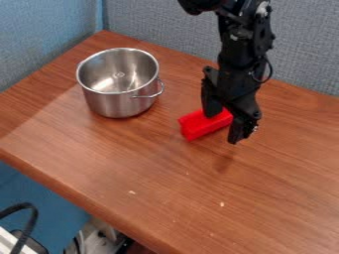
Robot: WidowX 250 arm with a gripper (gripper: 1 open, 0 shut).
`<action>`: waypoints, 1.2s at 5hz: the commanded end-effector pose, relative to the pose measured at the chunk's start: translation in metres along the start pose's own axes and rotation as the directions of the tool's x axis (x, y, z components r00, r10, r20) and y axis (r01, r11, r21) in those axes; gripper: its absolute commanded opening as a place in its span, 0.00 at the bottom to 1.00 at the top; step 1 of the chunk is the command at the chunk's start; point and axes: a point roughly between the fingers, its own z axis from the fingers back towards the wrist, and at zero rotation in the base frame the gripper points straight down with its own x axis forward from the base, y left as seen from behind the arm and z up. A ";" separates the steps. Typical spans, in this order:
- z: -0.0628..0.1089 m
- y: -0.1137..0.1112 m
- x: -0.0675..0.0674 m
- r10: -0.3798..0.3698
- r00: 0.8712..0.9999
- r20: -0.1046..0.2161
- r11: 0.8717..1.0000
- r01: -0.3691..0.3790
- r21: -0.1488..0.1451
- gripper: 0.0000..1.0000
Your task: Put the red object in the metal pot
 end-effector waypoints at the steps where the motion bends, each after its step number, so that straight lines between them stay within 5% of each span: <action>1: 0.005 0.011 0.004 -0.003 1.000 0.031 1.000 0.002 0.027 1.00; 6: -0.010 0.019 0.004 -0.005 0.999 0.032 1.000 0.004 0.027 1.00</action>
